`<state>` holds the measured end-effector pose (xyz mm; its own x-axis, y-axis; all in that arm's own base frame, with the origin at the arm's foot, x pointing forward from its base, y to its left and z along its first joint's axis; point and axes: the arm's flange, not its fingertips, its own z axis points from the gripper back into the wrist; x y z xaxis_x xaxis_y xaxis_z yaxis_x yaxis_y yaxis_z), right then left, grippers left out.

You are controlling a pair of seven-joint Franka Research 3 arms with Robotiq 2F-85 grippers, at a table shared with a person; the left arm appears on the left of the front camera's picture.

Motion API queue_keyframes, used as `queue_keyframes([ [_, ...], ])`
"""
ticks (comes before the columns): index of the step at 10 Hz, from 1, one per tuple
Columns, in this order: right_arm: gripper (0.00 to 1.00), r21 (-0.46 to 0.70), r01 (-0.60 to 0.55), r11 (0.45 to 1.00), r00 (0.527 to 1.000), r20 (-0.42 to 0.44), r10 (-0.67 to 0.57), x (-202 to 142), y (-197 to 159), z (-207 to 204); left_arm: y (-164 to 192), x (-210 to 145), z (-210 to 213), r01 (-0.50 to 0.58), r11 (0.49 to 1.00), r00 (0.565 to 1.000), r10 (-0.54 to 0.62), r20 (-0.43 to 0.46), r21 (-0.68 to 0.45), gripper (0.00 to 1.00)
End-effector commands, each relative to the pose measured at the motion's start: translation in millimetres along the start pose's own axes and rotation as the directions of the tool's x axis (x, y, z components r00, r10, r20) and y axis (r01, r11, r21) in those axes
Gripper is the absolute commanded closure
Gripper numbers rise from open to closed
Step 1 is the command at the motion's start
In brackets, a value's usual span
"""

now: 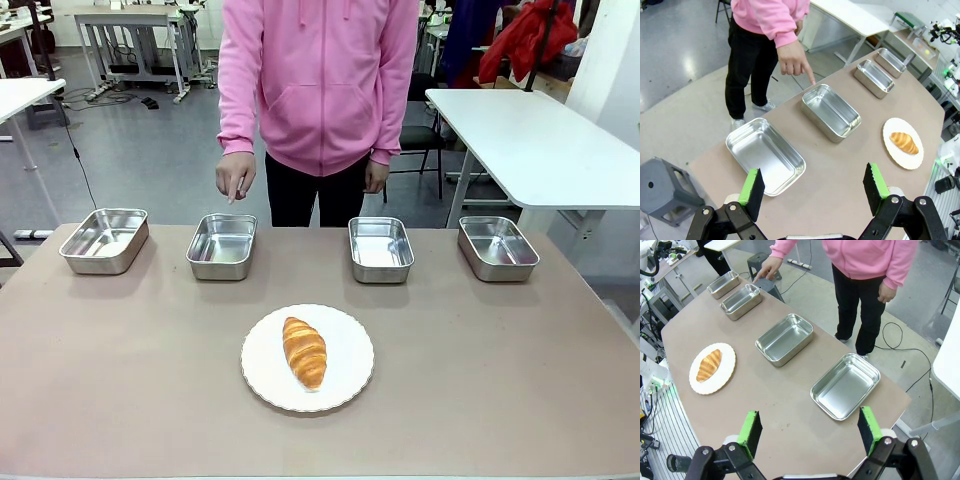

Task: Place the bread in the container.
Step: Place the Butter Roll into the Airtight Container indicated by the human.

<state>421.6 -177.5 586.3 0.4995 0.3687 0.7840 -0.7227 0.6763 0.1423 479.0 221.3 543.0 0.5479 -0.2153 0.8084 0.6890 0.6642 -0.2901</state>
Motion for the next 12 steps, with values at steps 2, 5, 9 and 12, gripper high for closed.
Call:
queue_keyframes([
  [2, 0.0, 0.002, -0.005, 1.0, 1.0, 0.004, 0.005, 1.8, 1.4, 0.1, -1.0, 0.4, 1.5, 0.008, 1.0, 1.0, -0.008, 0.012, -0.01, 0.0],
  [5, 0.0, 0.002, -0.005, 1.0, 1.0, 0.004, 0.005, 1.8, 1.4, 0.1, -1.0, 0.4, 1.5, 0.008, 1.0, 1.0, -0.008, 0.012, -0.01, 0.0],
  [9, 0.0, 0.002, -0.005, 1.0, 1.0, 0.004, 0.005, 1.8, 1.4, 0.1, -1.0, 0.4, 1.5, 0.008, 1.0, 1.0, -0.008, 0.012, -0.01, 0.0],
  [12, 0.0, 0.002, -0.005, 1.0, 1.0, 0.004, 0.005, 1.8, 1.4, 0.1, -1.0, 0.4, 1.5, 0.008, 1.0, 1.0, -0.008, 0.012, -0.01, 0.0],
])
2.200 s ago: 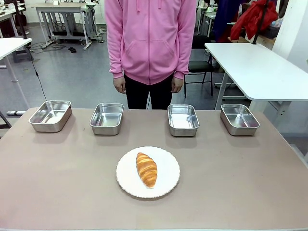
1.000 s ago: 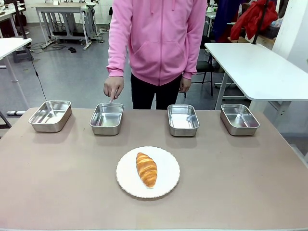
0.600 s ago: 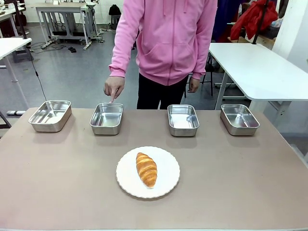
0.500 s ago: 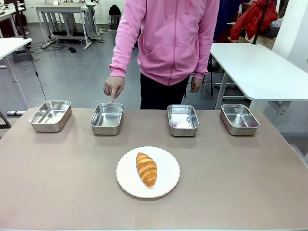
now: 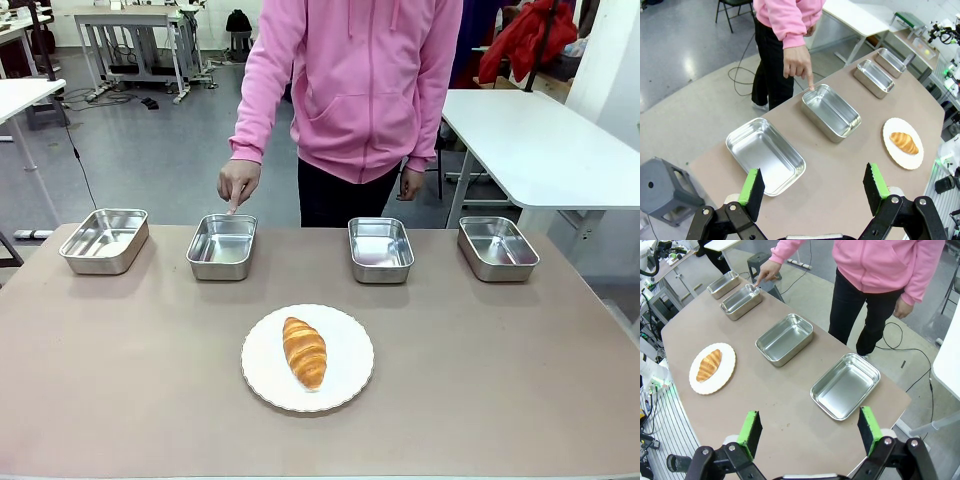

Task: Place the bread in the container.
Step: Place the Butter Roll into the Airtight Container indicated by the human.

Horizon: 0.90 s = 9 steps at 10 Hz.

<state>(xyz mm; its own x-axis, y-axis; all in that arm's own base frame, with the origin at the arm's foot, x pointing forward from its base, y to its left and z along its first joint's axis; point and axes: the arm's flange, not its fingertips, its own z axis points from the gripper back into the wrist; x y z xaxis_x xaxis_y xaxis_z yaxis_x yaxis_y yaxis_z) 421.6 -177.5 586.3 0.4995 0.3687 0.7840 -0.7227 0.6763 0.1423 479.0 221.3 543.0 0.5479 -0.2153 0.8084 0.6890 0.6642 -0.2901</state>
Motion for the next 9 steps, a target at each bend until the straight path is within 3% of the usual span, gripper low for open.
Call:
queue_keyframes([
  [1, 0.0, 0.002, -0.005, 1.0, 1.0, 0.004, 0.005, 1.8, 1.4, 0.1, -1.0, 0.4, 1.5, 0.008, 1.0, 1.0, -0.008, 0.012, -0.01, 0.0],
  [3, 0.0, 0.002, -0.005, 1.0, 1.0, 0.004, 0.005, 1.8, 1.4, 0.1, 0.0, 0.0, 0.0, 0.0, 1.0, 1.0, 0.0, 0.0, 0.0, 0.0],
  [5, 0.0, 0.002, -0.005, 1.0, 1.0, 0.004, 0.005, 1.8, 1.4, 0.1, -41.7, 41.9, -32.7, -0.027, 0.999, 0.997, 0.028, -0.068, 0.02, 0.0],
  [9, 0.0, 0.002, -0.005, 1.0, 1.0, 0.004, 0.005, 1.8, 1.4, 0.1, -139.6, 113.5, -165.0, -0.033, 0.991, 0.953, 0.07, -0.293, 0.13, 0.0],
])
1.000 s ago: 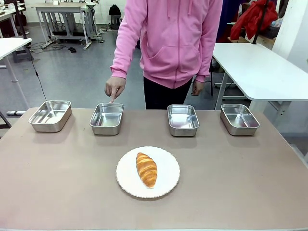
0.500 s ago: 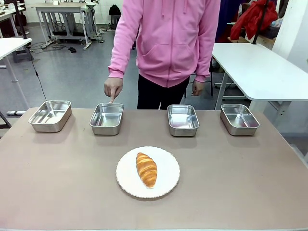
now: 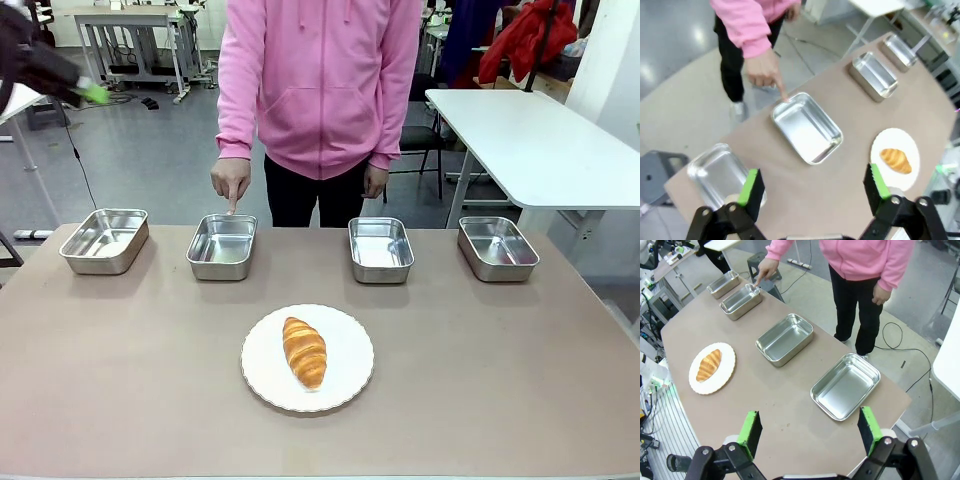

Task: Place the bread in the container.
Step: Place the Butter Roll into the Airtight Container indicated by the human.

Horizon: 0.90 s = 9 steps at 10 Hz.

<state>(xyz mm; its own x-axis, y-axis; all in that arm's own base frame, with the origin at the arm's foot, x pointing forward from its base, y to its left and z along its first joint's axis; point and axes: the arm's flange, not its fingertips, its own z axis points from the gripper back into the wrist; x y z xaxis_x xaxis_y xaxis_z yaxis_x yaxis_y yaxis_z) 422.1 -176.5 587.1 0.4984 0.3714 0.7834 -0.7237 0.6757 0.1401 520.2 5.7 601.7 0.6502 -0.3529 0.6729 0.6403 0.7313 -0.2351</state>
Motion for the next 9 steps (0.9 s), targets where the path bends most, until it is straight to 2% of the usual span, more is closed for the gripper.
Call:
queue_keyframes([
  [1, 0.0, 0.003, -0.003, 1.0, 1.0, 0.006, 0.003, 0.6, 1.0, 0.5, -49.9, 16.6, -59.9, -0.065, 0.994, 0.988, 0.076, -0.137, 0.086, 0.0],
  [2, 0.0, 0.003, -0.003, 1.0, 1.0, 0.006, 0.003, 0.6, 1.0, 0.5, -90.2, 18.6, -96.7, -0.037, 0.991, 0.981, 0.061, -0.184, 0.129, 0.0],
  [3, 0.0, 0.003, -0.003, 1.0, 1.0, 0.006, 0.003, 0.6, 1.0, 0.5, -129.3, 16.6, -132.5, -0.13, 0.973, 0.958, 0.173, -0.229, 0.193, 0.0],
  [4, 0.0, 0.003, -0.003, 1.0, 1.0, 0.006, 0.003, 0.6, 1.0, 0.5, -157.8, 8.1, -167.1, -0.21, 0.948, 0.944, 0.26, -0.202, 0.239, 0.0],
  [5, 0.0, 0.003, -0.003, 1.0, 1.0, 0.006, 0.003, 0.6, 1.0, 0.5, -174.4, -1.4, -198.9, -0.262, 0.923, 0.933, 0.317, -0.17, 0.282, 0.0],
  [6, 0.0, 0.003, -0.003, 1.0, 1.0, 0.006, 0.003, 0.6, 1.0, 0.5, -187.6, -16.0, -240.4, -0.365, 0.858, 0.894, 0.431, -0.119, 0.36, 0.0],
  [7, 0.0, 0.003, -0.003, 1.0, 1.0, 0.006, 0.003, 0.6, 1.0, 0.5, -196.5, -33.3, -270.8, -0.375, 0.831, 0.878, 0.461, -0.131, 0.41, 0.0],
  [8, 0.0, 0.003, -0.003, 1.0, 1.0, 0.006, 0.003, 0.6, 1.0, 0.5, -207.0, -45.8, -288.2, -0.375, 0.823, 0.876, 0.466, -0.129, 0.427, 0.0],
  [9, 0.0, 0.003, -0.003, 1.0, 1.0, 0.006, 0.003, 0.6, 1.0, 0.5, -208.9, -54.7, -294.5, -0.328, 0.841, 0.874, 0.443, -0.199, 0.431, 0.0],
])
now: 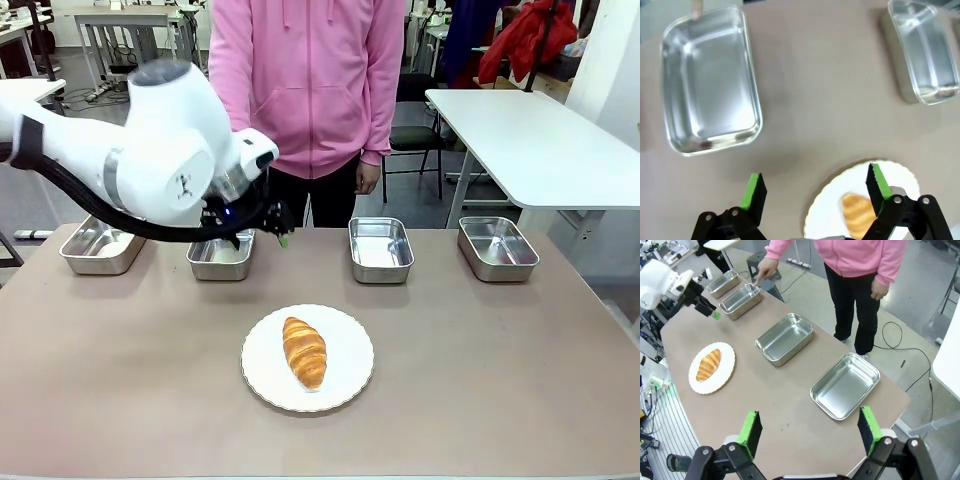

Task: Place the bread in the container.
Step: Place the Butter Roll into the Airtight Container indicated by the human.

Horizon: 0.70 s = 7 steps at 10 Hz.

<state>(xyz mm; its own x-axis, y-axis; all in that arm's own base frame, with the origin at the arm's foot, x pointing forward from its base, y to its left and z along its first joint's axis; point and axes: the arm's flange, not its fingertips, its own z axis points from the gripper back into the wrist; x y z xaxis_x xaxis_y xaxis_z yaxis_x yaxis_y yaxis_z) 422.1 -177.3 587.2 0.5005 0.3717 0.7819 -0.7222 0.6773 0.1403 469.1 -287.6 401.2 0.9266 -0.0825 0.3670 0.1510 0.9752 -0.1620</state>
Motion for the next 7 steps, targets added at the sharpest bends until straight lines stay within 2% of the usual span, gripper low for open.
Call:
queue_keyframes([
  [1, 0.0, 0.004, -0.004, 1.0, 1.0, 0.008, 0.004, 0.8, 1.6, -0.1, 3.8, 9.6, 19.9, 0.014, 0.999, 1.0, -0.013, 0.025, -0.034, 0.0],
  [6, 0.0, 0.004, -0.004, 1.0, 1.0, 0.008, 0.004, 0.8, 1.6, -0.1, 0.8, 10.4, 16.4, 0.006, 1.0, 1.0, -0.005, 0.029, -0.023, 0.0],
  [7, 0.0, 0.004, -0.004, 1.0, 1.0, 0.008, 0.004, 0.8, 1.6, -0.1, -14.0, -2.3, 19.7, 0.019, 0.999, 1.0, -0.019, 0.005, 0.042, 0.0],
])
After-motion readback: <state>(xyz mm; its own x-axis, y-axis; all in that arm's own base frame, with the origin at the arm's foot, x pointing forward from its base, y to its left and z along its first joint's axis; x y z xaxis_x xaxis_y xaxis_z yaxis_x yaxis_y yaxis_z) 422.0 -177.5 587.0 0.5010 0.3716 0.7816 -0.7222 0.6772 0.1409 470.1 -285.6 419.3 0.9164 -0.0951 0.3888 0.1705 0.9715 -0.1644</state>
